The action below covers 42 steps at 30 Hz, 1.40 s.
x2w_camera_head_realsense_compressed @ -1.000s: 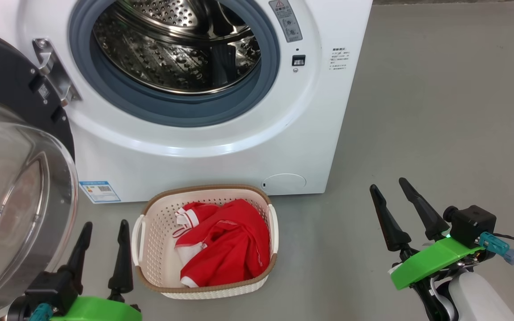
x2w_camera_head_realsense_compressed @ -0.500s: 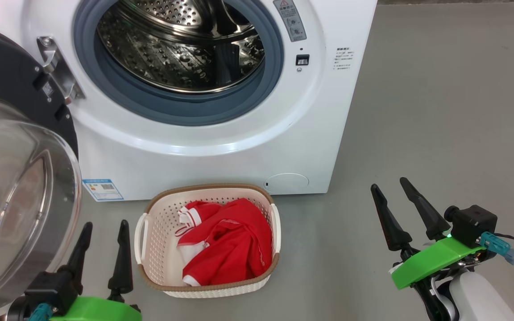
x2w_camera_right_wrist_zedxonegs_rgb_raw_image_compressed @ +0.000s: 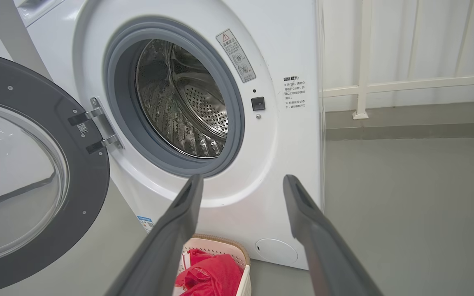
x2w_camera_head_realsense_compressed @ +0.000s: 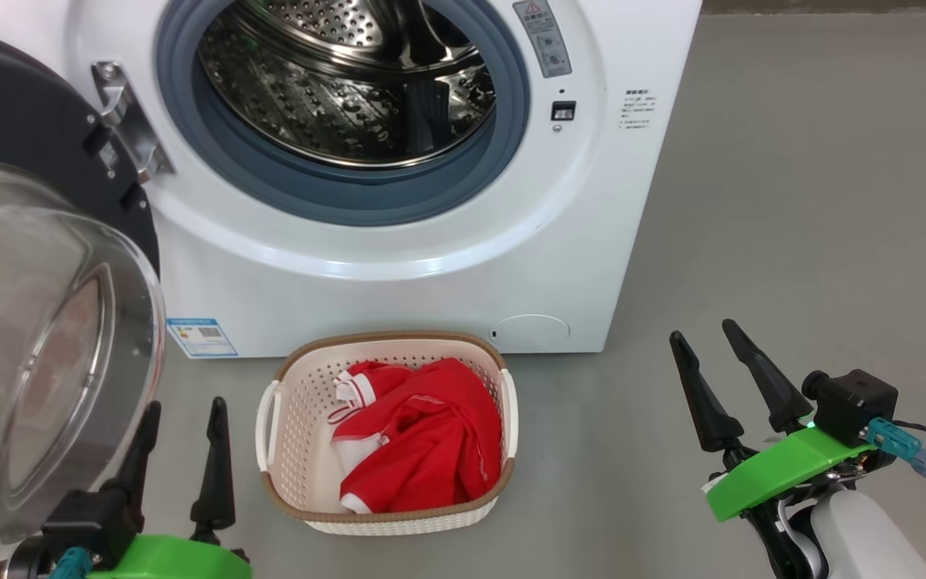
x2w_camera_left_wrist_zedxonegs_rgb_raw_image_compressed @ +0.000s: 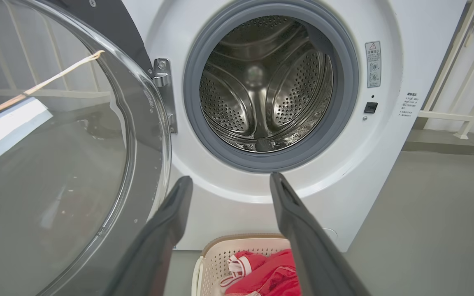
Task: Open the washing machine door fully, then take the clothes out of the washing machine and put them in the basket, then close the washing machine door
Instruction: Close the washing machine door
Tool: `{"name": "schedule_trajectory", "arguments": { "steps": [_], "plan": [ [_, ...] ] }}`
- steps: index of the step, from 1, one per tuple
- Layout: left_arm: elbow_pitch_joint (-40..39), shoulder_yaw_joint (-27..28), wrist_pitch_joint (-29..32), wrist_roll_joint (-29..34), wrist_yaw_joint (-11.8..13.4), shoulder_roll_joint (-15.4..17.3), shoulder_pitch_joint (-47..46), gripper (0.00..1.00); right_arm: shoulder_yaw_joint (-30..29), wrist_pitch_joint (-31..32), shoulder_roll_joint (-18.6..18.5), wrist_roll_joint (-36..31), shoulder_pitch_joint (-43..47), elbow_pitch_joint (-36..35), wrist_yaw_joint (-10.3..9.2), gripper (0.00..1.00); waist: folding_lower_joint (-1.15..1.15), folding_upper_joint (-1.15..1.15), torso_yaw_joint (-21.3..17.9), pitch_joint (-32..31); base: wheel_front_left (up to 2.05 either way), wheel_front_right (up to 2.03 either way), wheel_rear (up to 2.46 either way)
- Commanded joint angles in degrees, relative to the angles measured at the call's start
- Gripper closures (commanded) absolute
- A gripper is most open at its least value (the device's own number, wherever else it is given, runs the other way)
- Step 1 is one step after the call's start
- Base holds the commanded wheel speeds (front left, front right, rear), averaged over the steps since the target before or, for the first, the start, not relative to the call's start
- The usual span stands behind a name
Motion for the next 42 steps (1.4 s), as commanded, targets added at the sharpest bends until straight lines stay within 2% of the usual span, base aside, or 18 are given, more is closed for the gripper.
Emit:
{"name": "schedule_trajectory", "arguments": {
  "steps": [1, 20, 42],
  "plan": [
    [-1.2, 1.9, -0.5, -0.2, 0.5, 1.4, -1.6, 0.0, 1.1, -0.3, -0.2, -0.2, 0.5, -1.4, 0.16, 0.0, 0.0, 0.0, 0.2, -0.1, 0.0, 0.0, 0.0],
    [-0.6, 1.8, -0.9, -0.1, 1.9, 1.6, -1.1, 0.0, 1.3, -0.3, 0.1, 0.0, 1.0, -1.2, 0.16, 0.0, 0.0, 0.0, 5.8, -0.8, 0.0, 0.0, 0.0],
    [-0.4, 1.5, -0.7, 0.5, 4.4, 2.3, -0.4, 0.0, 2.5, -0.3, -0.1, 0.5, 1.5, -0.8, 0.16, 0.0, 0.0, 0.0, 16.0, -1.5, 0.0, 0.0, 0.0]
  ]
}}
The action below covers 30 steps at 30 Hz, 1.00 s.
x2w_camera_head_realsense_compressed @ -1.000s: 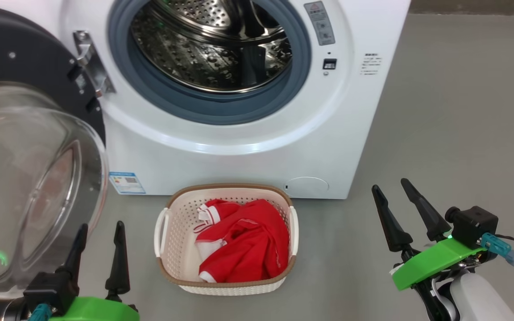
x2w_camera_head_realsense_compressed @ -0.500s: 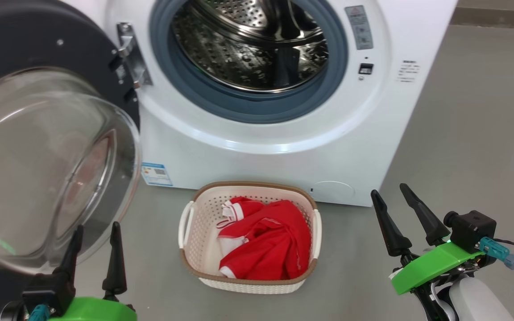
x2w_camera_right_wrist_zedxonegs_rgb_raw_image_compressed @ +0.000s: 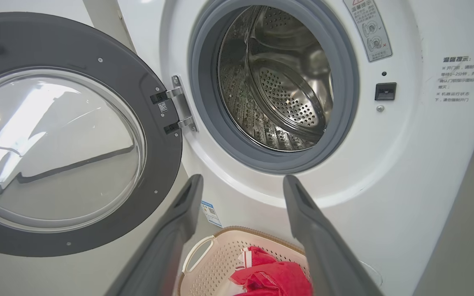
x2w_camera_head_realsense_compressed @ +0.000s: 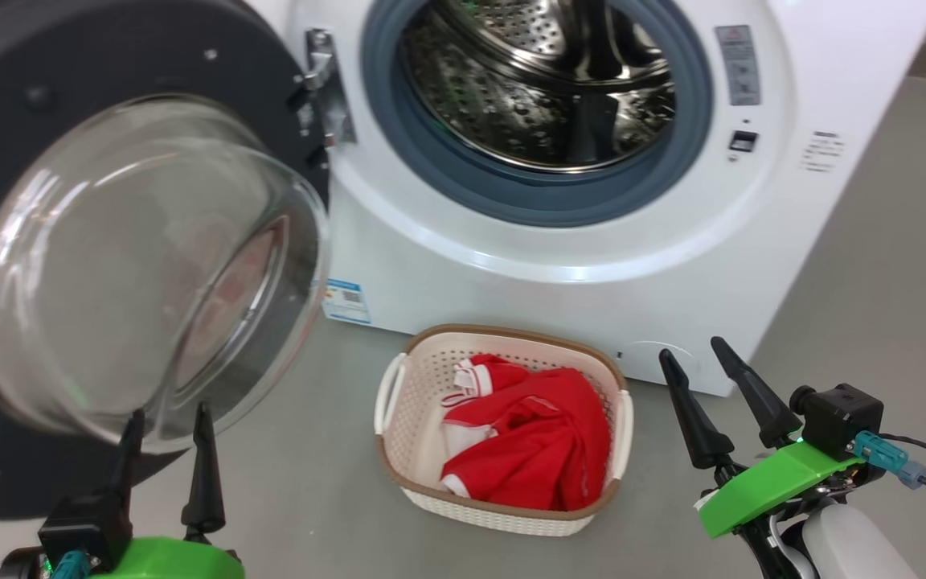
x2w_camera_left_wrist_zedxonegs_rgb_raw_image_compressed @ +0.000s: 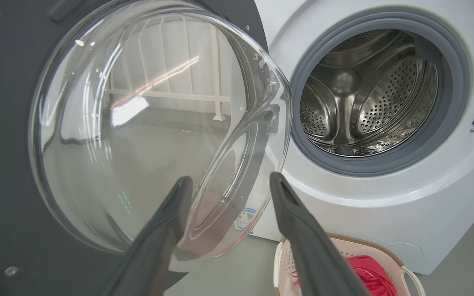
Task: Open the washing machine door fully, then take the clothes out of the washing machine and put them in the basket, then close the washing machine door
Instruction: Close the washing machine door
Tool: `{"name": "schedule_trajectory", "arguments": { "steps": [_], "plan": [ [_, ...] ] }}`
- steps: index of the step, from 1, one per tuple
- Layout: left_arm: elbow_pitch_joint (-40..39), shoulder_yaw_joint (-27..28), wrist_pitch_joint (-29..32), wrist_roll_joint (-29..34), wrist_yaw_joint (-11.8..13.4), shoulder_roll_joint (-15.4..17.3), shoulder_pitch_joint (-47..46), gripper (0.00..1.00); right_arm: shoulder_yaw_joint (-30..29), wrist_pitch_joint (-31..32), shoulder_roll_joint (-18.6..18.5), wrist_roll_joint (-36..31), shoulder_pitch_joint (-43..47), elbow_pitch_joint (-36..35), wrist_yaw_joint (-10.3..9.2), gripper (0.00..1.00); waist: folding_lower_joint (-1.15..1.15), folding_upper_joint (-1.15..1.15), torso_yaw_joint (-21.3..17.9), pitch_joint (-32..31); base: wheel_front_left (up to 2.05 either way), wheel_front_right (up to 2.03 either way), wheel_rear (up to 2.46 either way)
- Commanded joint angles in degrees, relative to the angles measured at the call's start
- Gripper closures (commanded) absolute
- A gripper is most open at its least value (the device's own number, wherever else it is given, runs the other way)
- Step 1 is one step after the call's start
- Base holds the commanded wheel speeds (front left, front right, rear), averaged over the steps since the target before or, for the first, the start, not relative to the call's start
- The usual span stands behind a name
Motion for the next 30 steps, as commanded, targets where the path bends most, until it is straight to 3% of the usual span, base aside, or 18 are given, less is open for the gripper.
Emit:
{"name": "schedule_trajectory", "arguments": {
  "steps": [1, 14, 30],
  "plan": [
    [-1.0, 1.9, -0.2, 0.4, 0.6, 1.5, -0.5, 0.0, 1.3, -0.3, -0.1, 0.4, 0.3, -1.2, 0.16, 0.0, 0.0, 0.0, 2.2, -0.2, 0.0, 0.0, 0.0],
    [-1.3, 2.1, 0.2, 0.1, 2.2, 1.4, 0.6, 0.0, 2.4, -0.3, 0.1, 0.7, 0.7, -0.7, 0.16, 0.0, 0.0, 0.0, 8.2, -1.2, 0.0, 0.0, 0.0],
    [-2.2, 2.3, 0.6, 0.0, 3.7, 2.1, 1.7, 0.0, 3.0, -0.3, 0.2, 0.9, 0.8, -0.7, 0.16, 0.0, 0.0, 0.0, 10.5, -1.1, 0.0, 0.0, 0.0]
  ]
}}
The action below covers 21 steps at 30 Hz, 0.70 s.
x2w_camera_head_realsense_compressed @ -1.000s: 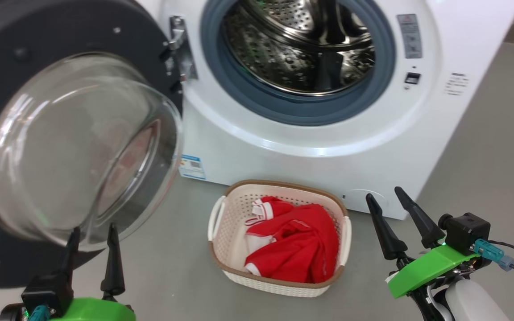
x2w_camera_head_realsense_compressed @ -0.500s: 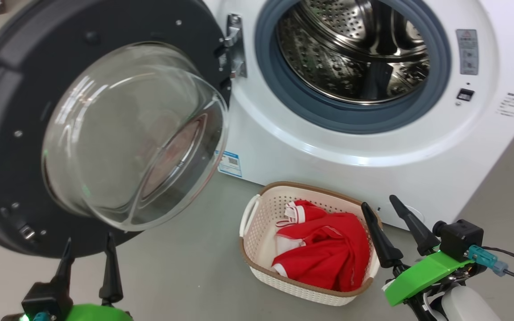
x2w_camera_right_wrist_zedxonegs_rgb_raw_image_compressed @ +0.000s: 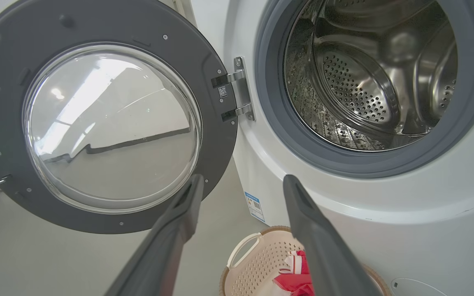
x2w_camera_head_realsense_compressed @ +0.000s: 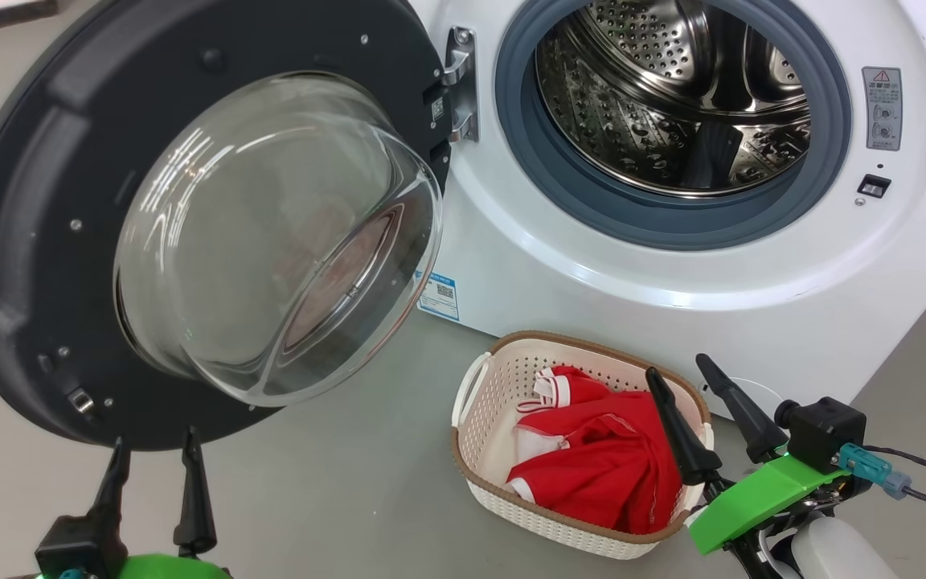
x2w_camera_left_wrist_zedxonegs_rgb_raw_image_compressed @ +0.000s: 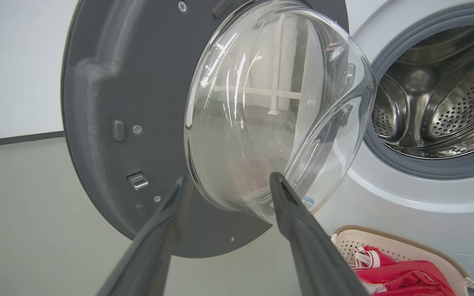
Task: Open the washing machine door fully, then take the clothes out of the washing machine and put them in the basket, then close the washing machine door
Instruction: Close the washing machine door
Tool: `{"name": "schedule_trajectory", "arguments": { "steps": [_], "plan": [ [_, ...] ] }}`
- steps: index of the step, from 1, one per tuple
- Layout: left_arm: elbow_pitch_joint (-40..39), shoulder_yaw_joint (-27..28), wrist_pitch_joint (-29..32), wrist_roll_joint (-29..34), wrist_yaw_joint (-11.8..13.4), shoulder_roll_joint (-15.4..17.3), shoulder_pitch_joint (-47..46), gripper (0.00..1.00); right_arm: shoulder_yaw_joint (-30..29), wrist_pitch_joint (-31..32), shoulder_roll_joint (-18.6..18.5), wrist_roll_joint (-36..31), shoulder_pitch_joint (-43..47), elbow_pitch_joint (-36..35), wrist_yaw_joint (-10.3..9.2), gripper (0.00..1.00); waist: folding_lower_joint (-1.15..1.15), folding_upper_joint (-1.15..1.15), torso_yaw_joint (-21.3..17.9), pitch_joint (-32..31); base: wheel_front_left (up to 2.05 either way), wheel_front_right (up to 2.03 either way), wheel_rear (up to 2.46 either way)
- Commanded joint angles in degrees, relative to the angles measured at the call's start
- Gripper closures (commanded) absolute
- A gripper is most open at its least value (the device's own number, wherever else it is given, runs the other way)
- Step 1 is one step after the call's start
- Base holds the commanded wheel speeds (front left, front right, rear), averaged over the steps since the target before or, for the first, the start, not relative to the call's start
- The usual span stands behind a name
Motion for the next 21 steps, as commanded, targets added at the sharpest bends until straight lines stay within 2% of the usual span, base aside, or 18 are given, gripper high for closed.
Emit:
{"name": "schedule_trajectory", "arguments": {
  "steps": [1, 21],
  "plan": [
    [-1.6, 2.1, 0.1, -0.1, 0.6, 1.7, -0.8, 0.0, 1.2, -0.3, 0.0, 0.4, -0.1, -1.3, 0.16, 0.0, 0.0, 0.0, 0.0, 0.0, 0.0, 0.0, 0.0],
    [-2.0, 2.0, -0.1, -0.7, 1.0, 2.1, -0.6, 0.0, 1.5, -0.3, -0.1, 0.7, -0.3, -1.2, 0.16, 0.0, 0.0, 0.0, 0.1, 0.2, 0.0, 0.0, 0.0]
  ]
}}
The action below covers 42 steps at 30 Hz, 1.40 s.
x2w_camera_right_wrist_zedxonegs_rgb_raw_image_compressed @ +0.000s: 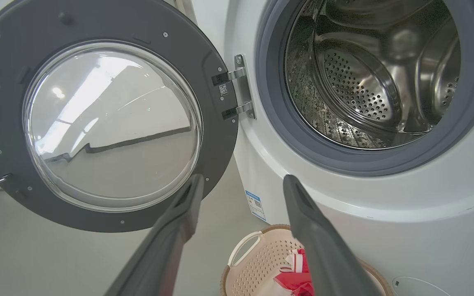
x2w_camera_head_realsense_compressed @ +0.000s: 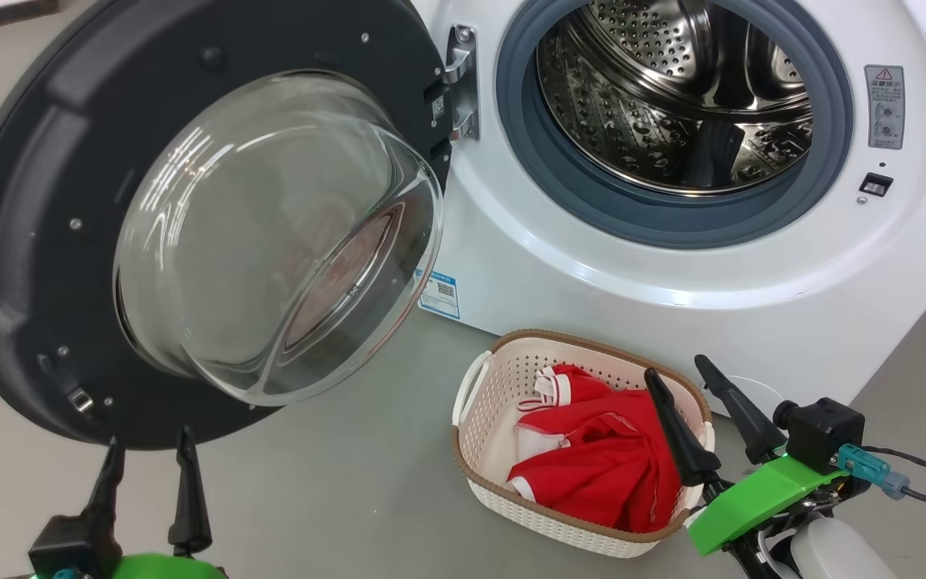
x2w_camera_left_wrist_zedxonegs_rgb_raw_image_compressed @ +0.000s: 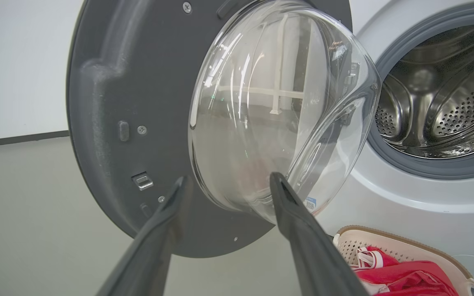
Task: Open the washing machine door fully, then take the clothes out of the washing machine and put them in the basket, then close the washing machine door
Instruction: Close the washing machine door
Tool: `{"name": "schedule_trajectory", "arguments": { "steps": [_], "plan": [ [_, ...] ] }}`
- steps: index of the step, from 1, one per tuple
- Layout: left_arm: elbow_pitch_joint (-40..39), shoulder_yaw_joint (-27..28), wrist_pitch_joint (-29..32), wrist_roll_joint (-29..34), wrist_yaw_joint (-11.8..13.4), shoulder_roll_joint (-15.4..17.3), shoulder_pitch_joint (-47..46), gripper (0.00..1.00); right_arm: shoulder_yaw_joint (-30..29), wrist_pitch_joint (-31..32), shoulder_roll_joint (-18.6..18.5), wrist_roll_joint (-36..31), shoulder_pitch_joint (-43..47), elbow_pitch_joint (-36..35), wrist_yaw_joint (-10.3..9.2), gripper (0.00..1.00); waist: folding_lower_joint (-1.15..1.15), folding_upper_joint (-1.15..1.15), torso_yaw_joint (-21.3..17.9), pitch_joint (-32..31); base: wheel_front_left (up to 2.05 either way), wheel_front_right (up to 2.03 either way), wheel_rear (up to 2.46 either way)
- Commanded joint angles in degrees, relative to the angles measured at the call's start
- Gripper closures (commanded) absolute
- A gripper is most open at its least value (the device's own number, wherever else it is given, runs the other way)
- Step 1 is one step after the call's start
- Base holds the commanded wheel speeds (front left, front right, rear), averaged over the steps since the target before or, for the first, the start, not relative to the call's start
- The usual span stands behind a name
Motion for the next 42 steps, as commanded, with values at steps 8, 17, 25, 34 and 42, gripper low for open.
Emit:
{"name": "schedule_trajectory", "arguments": {
  "steps": [8, 17, 25, 34, 42],
  "plan": [
    [-1.8, 1.9, -0.3, -0.4, 0.7, 1.7, -0.8, 0.13, 1.1, -0.3, -0.1, 0.6, -0.4, -1.1, 0.16, 0.0, 0.0, 0.0, -0.3, 0.0, 0.0, 0.0, 0.0],
    [-2.8, 1.8, -0.2, -1.0, 0.2, 2.2, -1.3, 1.0, 0.8, -0.3, 0.1, 0.5, -0.3, -1.2, 0.16, 0.0, 0.0, 0.0, -0.1, 0.1, 0.0, 0.0, 0.0],
    [-9.5, 3.8, 1.4, -3.3, -1.6, 4.7, -4.0, 1.0, 0.0, -0.3, 0.1, 0.4, -0.6, -1.3, 0.16, 0.0, 0.0, 0.0, 0.5, 0.9, 0.0, 0.0, 0.0],
    [-19.3, 12.6, 7.2, -11.6, -4.7, 11.5, -9.2, 1.0, -0.4, -0.3, 0.2, 0.2, -1.2, -1.7, 0.16, 0.0, 0.0, 0.0, 0.3, 2.4, 0.0, 0.0, 0.0],
    [-21.0, 22.9, 14.1, -22.2, -6.3, 18.1, -16.8, 1.0, -0.9, -0.3, 0.1, 0.0, -1.7, -2.0, 0.16, 0.0, 0.0, 0.0, 0.1, 3.9, 0.0, 0.0, 0.0]
  ]
}}
